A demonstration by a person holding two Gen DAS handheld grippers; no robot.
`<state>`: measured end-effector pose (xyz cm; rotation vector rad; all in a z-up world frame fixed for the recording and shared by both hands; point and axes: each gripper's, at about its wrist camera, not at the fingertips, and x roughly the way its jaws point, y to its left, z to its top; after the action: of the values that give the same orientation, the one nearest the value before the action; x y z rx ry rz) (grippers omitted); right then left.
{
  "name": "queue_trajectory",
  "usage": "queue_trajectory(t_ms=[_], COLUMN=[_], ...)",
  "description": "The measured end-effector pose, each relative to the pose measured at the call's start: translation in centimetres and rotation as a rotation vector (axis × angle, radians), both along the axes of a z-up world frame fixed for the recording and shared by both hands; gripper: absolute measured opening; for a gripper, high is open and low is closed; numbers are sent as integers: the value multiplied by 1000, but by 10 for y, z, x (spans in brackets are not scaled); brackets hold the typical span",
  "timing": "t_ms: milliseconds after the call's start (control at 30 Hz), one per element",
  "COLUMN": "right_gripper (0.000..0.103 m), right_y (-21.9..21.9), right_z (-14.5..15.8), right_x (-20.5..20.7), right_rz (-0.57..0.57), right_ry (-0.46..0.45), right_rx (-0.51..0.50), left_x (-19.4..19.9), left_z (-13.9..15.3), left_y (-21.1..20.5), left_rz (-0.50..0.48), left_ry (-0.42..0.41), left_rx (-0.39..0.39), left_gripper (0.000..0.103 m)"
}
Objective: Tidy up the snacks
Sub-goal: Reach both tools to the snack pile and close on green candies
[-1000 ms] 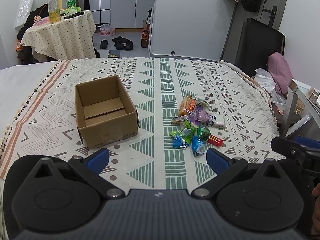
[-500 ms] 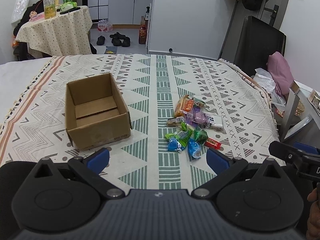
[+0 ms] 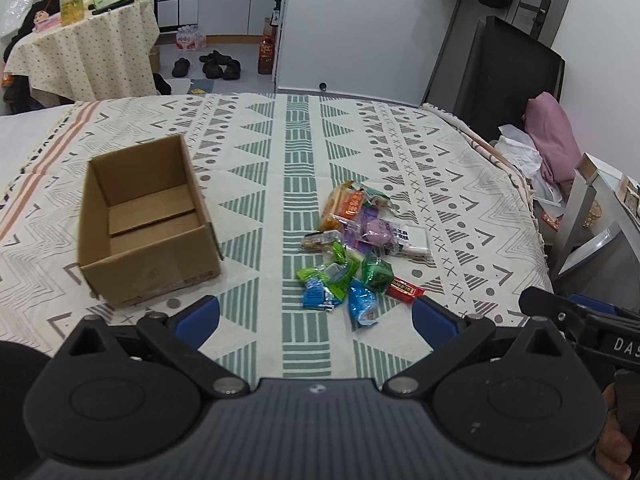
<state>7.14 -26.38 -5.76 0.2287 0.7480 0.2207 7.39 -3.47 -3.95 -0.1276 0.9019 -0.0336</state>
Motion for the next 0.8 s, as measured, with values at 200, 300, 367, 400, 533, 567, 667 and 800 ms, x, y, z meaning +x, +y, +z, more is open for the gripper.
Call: queue_trajectory(t_ms=[200,300,367,400,533,567,667,800], right_gripper=[94,91,88,87,85,85,85,85], right_y=[-10,-14,-16,-17,-21,-22,-24,-25], right_z=[-17,-26,-31,-34,-44,-45,-51,-59], right_x=[15,22,25,28,36,38,45,56], right_rz=[-18,-26,-31,-35,-47,-50,-58,-64], right_ry=[44,65,78,86,122,127,142,162], right_rx=[29,49,58,61,96,103,122,142], left_x=[18,26,32,36,48,51,60,72], left_z=[-12,-20,-26,-28,-41,-44,-53,-64], left_y=[-10,-15,-19,-21,-27,-28,-33,-40], left_rz=[-12,-22,-26,-27,-30,-32,-35,-41], left_ry=[15,25,36,43,68,76,96,113], left_rx=[-36,-35,-35,-39,-39,-40,-38,-41], left_gripper=[100,98,96,95,93,92,91,90])
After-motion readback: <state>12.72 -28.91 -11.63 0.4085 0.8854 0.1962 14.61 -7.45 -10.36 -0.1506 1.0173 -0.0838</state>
